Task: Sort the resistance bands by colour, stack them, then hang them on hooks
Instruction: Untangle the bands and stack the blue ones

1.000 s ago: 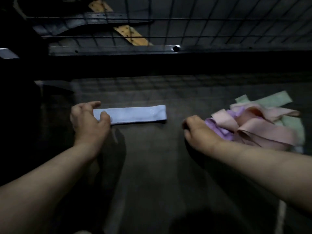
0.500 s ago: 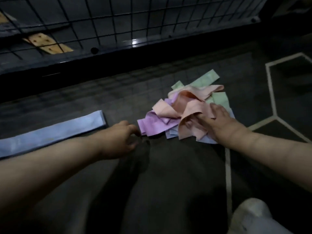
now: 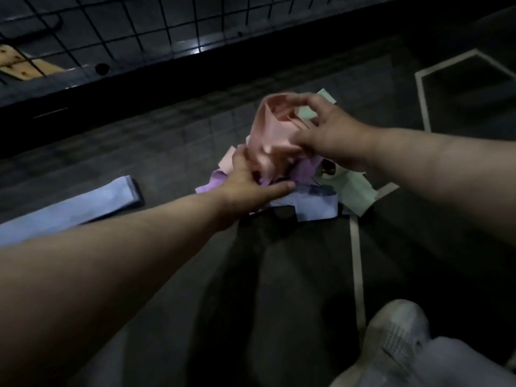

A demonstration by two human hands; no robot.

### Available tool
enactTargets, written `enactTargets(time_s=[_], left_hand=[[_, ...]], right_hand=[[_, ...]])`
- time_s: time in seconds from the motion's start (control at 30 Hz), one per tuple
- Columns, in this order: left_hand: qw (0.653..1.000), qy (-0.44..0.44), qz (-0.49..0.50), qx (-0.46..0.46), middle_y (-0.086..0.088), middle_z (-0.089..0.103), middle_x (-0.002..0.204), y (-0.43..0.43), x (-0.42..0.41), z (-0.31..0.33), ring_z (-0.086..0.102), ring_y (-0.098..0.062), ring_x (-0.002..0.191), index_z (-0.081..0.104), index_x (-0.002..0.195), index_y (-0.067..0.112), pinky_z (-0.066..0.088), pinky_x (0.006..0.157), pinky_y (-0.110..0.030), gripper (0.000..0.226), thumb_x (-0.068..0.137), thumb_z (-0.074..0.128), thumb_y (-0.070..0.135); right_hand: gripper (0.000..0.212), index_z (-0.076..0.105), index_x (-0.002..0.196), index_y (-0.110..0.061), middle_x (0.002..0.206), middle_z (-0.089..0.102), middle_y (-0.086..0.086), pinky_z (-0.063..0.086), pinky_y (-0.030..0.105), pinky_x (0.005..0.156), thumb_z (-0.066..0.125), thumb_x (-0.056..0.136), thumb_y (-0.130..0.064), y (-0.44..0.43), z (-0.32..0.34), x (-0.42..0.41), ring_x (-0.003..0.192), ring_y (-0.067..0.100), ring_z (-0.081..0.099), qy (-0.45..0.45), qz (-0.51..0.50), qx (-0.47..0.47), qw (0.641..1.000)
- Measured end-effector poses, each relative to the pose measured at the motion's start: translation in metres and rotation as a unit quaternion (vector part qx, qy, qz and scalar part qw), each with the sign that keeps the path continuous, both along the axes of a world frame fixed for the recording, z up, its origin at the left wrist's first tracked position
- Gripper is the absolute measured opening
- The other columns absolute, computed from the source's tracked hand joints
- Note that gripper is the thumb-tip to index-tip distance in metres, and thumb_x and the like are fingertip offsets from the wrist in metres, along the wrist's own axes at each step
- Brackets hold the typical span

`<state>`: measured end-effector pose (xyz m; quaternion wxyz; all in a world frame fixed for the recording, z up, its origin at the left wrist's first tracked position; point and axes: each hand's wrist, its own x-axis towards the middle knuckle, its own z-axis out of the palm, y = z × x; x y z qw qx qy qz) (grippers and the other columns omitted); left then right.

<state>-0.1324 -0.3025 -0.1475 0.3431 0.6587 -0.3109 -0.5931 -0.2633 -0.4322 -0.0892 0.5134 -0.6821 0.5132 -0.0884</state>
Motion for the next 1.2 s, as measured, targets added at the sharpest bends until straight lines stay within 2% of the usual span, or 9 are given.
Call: enactTargets(time_s=[0.17,0.33,0.47,0.57,0.7,0.83,0.97,1.13,1.2], left_hand=[[0.978,0.126,0.16,0.033,-0.021,0.068,0.112,-0.029,0.013,-0.004,0.071,-0.034,0.083,0.05,0.13,0.019,0.059,0.074,-0.05,0.05,0.087,0.069,0.036],[0.986,0.006,0.157,0.052,-0.017,0.064,0.078,-0.031,0.021,-0.004,0.065,-0.029,0.059,0.062,0.104,0.012,0.059,0.062,-0.045,0.021,0.097,0.044,0.006],[0.995,0.019,0.07,0.069,-0.014,0.07,0.088,-0.019,0.012,-0.004,0.066,-0.026,0.073,0.064,0.101,0.021,0.055,0.069,-0.034,0.023,0.097,0.046,0.008],[0.995,0.001,0.088,0.045,-0.005,0.066,0.104,-0.013,0.005,-0.006,0.068,-0.023,0.082,0.057,0.124,0.029,0.059,0.075,-0.035,0.042,0.088,0.052,0.006],[0.979,-0.091,0.178,0.05,-0.005,0.055,0.126,-0.004,0.008,-0.016,0.067,-0.031,0.095,0.04,0.129,0.045,0.059,0.082,-0.046,0.074,0.056,0.053,0.044],[0.979,-0.157,0.119,0.051,-0.004,0.048,0.129,0.008,0.0,-0.013,0.058,-0.025,0.106,0.052,0.13,0.027,0.052,0.095,-0.04,0.055,0.077,0.062,0.028],[0.985,-0.165,0.026,-0.049,0.01,0.05,0.132,0.014,-0.001,0.0,0.05,-0.012,0.119,0.069,0.102,0.032,0.041,0.106,-0.028,0.035,0.069,0.061,0.025],[0.984,0.154,-0.07,-0.059,-0.008,0.066,0.125,0.015,0.003,0.02,0.059,-0.027,0.118,0.069,0.111,0.018,0.047,0.101,-0.035,0.058,0.058,0.049,0.006],[0.977,0.183,-0.098,-0.038,-0.013,0.068,0.12,0.014,0.005,0.02,0.062,-0.03,0.114,0.067,0.115,0.007,0.047,0.101,-0.041,0.055,0.062,0.05,0.01]], right_hand=[[0.066,0.032,0.146,-0.03,0.119,0.061,0.0,0.055,0.035,0.084,0.063,0.092,-0.006,0.011,0.002,0.006,0.101,0.02,0.069,-0.055,-0.018,0.139,0.989],[0.023,0.059,0.109,-0.019,0.11,0.06,0.001,0.047,0.029,0.084,0.059,0.087,-0.013,0.013,-0.029,-0.05,0.102,0.02,0.059,0.192,-0.018,-0.11,0.975],[0.037,0.053,0.124,-0.022,0.124,0.056,0.003,0.046,0.039,0.096,0.058,0.088,-0.029,0.037,-0.049,-0.085,0.113,0.026,0.056,0.429,0.371,-0.144,0.811],[0.038,0.049,0.128,-0.023,0.127,0.05,0.005,0.035,0.04,0.099,0.055,0.092,-0.035,0.047,-0.053,-0.089,0.119,0.026,0.048,0.494,0.42,-0.192,0.737],[0.022,0.056,0.112,-0.026,0.121,0.049,0.001,0.034,0.038,0.098,0.047,0.099,-0.041,0.049,-0.043,-0.083,0.116,0.022,0.048,0.399,0.393,-0.183,0.808],[0.013,0.053,0.098,-0.019,0.087,0.059,0.0,0.043,0.031,0.072,0.053,0.099,-0.031,0.044,-0.028,-0.068,0.082,0.02,0.058,0.245,0.232,-0.078,0.938],[0.007,0.059,0.092,-0.023,0.076,0.063,0.003,0.049,0.033,0.069,0.06,0.097,-0.026,0.035,-0.007,-0.044,0.072,0.015,0.059,0.087,0.072,0.013,0.994],[0.011,0.06,0.108,-0.012,0.082,0.067,0.006,0.057,0.03,0.054,0.054,0.101,-0.019,0.029,0.021,-0.011,0.067,0.017,0.068,-0.09,-0.103,0.154,0.979],[0.019,0.06,0.114,-0.007,0.09,0.071,0.011,0.059,0.032,0.059,0.049,0.104,-0.018,0.023,0.025,-0.002,0.074,0.022,0.073,-0.12,-0.139,0.178,0.967]])
